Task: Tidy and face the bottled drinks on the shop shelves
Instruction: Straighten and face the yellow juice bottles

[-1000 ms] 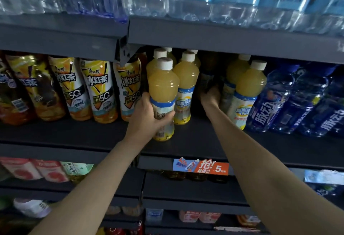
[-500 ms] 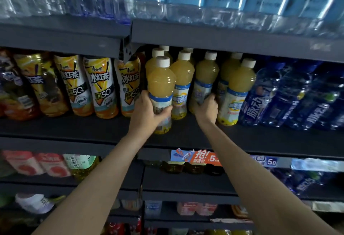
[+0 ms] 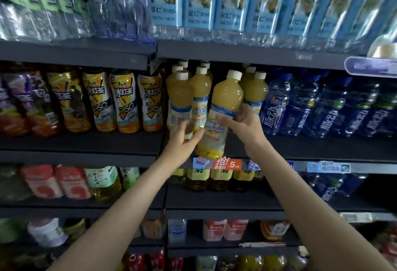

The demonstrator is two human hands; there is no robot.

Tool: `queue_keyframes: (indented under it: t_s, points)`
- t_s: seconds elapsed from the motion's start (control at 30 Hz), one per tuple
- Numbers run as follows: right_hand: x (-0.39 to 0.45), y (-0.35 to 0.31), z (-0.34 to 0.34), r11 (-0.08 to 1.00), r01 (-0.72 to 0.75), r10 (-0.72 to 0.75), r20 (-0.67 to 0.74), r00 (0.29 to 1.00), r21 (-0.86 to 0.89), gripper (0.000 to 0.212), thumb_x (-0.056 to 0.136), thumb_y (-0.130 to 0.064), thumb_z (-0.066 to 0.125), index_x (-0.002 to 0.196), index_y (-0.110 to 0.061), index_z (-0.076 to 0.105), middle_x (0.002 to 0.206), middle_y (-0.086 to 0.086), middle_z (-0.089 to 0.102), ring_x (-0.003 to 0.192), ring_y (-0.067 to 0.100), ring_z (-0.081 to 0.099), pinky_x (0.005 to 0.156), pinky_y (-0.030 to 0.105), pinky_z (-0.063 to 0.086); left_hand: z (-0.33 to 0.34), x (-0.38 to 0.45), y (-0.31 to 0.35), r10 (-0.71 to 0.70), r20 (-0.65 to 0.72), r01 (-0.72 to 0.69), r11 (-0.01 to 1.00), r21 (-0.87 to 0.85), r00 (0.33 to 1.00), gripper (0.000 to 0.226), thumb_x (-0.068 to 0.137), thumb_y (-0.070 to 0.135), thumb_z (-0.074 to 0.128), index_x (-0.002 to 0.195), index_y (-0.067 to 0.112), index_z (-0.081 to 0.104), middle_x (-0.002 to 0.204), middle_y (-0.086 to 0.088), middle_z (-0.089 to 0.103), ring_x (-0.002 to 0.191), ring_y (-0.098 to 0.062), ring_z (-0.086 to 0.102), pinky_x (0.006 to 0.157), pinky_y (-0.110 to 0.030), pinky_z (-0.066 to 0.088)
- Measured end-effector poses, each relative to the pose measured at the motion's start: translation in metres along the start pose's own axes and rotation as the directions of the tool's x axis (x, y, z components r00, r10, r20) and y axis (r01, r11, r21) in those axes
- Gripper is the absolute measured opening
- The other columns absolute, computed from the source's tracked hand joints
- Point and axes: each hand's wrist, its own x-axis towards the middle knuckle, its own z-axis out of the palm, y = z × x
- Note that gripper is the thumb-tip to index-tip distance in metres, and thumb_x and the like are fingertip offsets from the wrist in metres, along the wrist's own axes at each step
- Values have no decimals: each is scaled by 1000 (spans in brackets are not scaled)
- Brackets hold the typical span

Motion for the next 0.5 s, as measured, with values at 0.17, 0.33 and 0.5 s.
queue_keyframes:
  t_s: [0.17, 0.33, 0.5]
  points:
    - [-16, -27, 1, 972, -41, 29, 55, 998, 230, 51, 82, -24, 71, 126, -7, 51, 112, 8, 67, 100, 19, 66, 82, 31, 56, -11, -16, 22, -229, 356, 393, 767, -508, 906, 37, 81, 46, 54, 108, 20, 60, 108, -10, 69, 99, -25, 66, 87, -40, 54]
    - [-24, -35, 9, 989, -104, 106, -8, 994, 109, 39, 87, -28, 67, 116, -5, 55, 105, 10, 67, 84, 18, 68, 70, 26, 58, -16, -23, 23, -164, 19, 164, 957, -240, 986, 43, 83, 39, 64, 117, 18, 50, 116, -8, 62, 94, -19, 66, 81, -39, 56]
    - [-31, -37, 23, 919, -246, 237, 68, 969, 308, 50, 81, -31, 73, 115, 1, 55, 109, 15, 67, 97, 25, 67, 64, 26, 59, -30, -27, 15, 262, -171, -188, 915, 357, 950, 56, 69, 40, 78, 113, 20, 51, 111, 2, 55, 101, -11, 53, 82, -27, 47]
